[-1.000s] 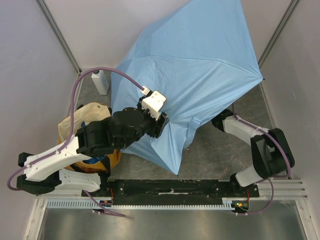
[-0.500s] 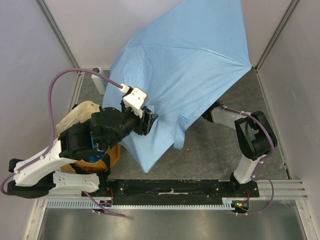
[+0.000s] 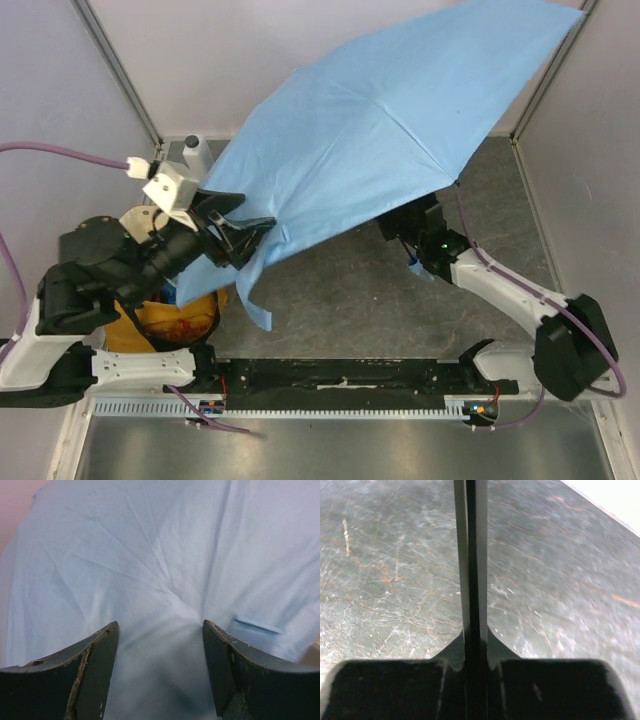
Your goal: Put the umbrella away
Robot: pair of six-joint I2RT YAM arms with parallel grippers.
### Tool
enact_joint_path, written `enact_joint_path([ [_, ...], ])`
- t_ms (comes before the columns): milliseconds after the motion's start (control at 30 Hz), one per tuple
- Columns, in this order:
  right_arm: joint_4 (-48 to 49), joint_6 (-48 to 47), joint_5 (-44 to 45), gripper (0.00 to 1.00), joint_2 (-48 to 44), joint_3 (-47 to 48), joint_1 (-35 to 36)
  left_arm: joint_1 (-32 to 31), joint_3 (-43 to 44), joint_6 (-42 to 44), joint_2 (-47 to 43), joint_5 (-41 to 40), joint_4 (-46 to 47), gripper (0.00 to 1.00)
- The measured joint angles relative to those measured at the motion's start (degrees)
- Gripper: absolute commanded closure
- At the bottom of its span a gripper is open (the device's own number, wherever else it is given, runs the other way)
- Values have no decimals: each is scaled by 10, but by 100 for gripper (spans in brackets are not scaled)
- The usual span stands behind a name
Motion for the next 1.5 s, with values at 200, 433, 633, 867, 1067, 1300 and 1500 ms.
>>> enact_joint_path([
  [200,-104,139,109,100,-119,-12,0,0,37,0,-3,31,13,25],
  [433,-184,300,145,100,-156,-26,-3,0,70,0,-4,76,14,27],
  [633,-193,397,135,100,-163,-7,-3,0,59,-12,-44,107,22,32],
  [867,-181,522,95,100,-163,11,-3,0,-99,-54,-122,176,35,27],
  [1067,-144,575,47,100,-183,-7,-2,0,-249,-111,-141,200,88,17],
  [1300,-2,623,-3,100,-231,-116,1,1,-374,-211,-21,223,227,36],
  [1500,80,640,-63,100,-257,-173,4,69,-437,-294,39,291,342,30],
])
